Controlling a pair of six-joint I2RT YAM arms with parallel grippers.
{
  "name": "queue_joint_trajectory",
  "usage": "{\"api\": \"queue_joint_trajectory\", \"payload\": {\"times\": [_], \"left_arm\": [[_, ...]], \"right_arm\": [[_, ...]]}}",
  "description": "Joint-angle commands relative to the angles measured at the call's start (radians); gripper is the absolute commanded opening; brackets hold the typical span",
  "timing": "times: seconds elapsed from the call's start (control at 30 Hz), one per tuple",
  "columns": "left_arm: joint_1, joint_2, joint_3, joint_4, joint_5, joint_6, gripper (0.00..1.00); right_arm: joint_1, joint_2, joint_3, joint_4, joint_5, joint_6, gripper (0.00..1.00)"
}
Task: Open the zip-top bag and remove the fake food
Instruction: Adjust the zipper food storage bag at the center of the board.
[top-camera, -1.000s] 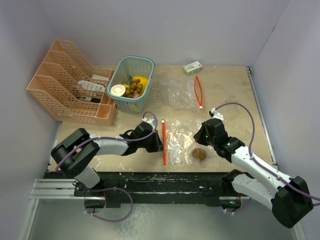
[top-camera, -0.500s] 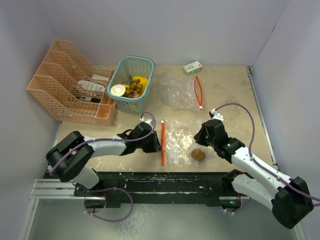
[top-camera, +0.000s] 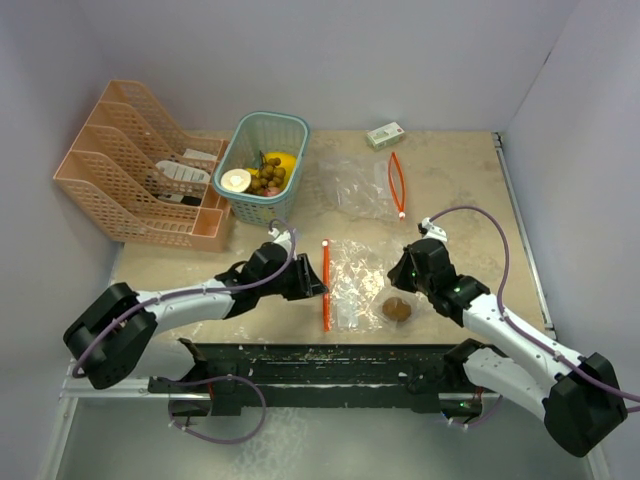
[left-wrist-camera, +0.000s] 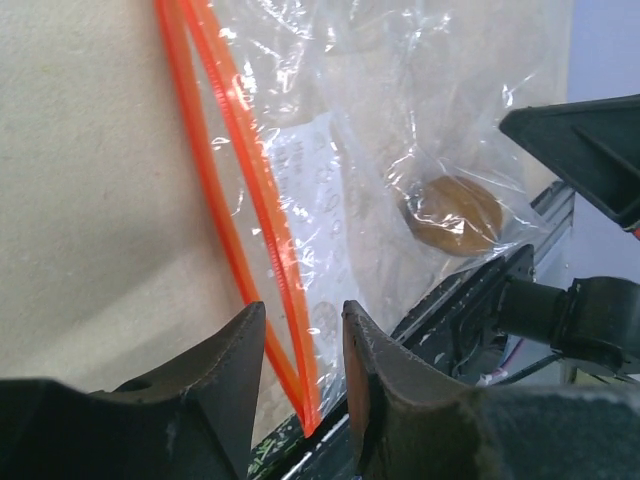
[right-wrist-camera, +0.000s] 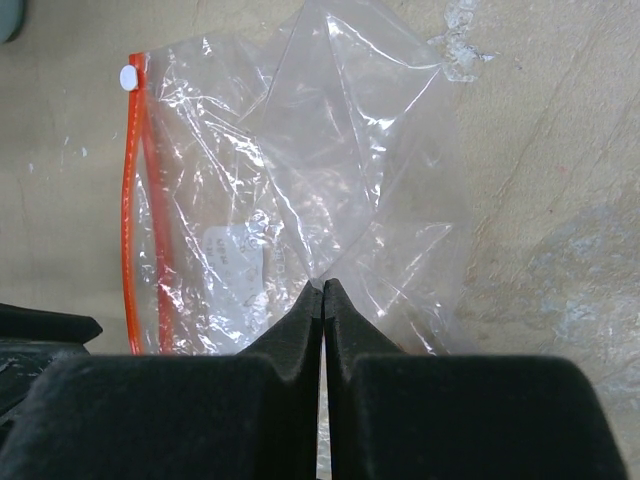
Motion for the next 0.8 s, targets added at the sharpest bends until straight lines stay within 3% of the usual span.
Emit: {"api": "queue_joint_trajectory", "payload": {"times": [0.0,0.33,0.47,0.63,0.77], "left_arm": [[0.002,0.036,0.012,0.135,0.059,-0.017,0.41],[-0.005,0.168,0.022,0.284,0.12,-0.059,0.36],[-0.006,0.176,0.015,0.407,0.193,-0.095,0.26],[-0.005,0.188,0.006,0.482,0.25,-0.108,0.01],[0.001,0.18,-0.038,0.504,0.255,-0.12,0.0]], "right_arm": [[-0.003,-0.008,-0.003,0.004,0.014,-0.013,0.0],[-0.003,-0.047,0.005,-0.041,0.032,-0.019,0.0],[-0.003,-0.035,0.002,-0.032,0.031,-0.02,0.0],[-0.005,-0.003,-0.007,-0.004,0.023,-0.016,0.0],[-0.005,0.005,-0.013,0.022,0.019,-0.013,0.0]]}}
